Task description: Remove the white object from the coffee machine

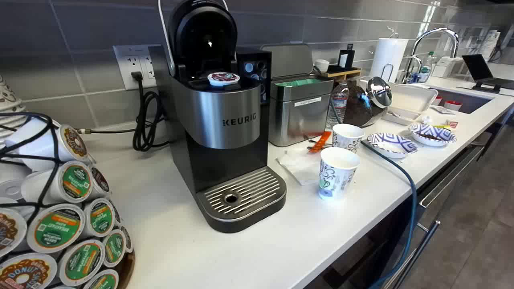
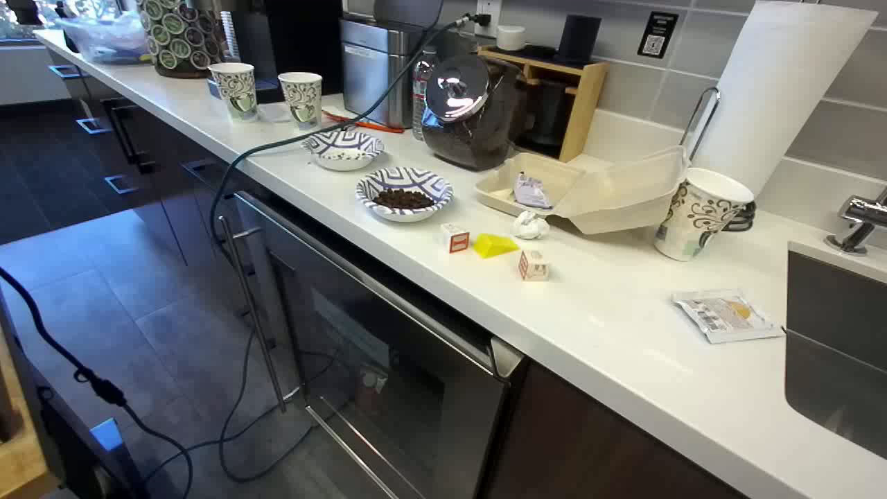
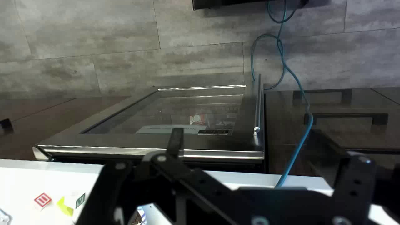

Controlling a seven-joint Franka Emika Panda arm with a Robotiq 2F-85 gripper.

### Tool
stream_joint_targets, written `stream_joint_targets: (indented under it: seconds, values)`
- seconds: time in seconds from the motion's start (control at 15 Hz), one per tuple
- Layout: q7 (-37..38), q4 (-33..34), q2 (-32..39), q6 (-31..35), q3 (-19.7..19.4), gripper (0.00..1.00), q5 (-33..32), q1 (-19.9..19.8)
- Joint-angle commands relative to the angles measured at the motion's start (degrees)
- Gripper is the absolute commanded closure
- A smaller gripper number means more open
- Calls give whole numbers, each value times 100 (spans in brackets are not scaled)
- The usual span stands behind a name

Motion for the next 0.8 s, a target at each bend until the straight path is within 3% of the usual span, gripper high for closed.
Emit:
stream_joint_targets:
  seconds: [0.0, 0.47, 0.73]
  values:
    - [54, 12, 15, -18, -63, 0, -51, 79]
    - [54, 12, 15, -18, -63, 0, -51, 79]
    - [350, 314, 1065, 1573, 391, 0, 670, 636]
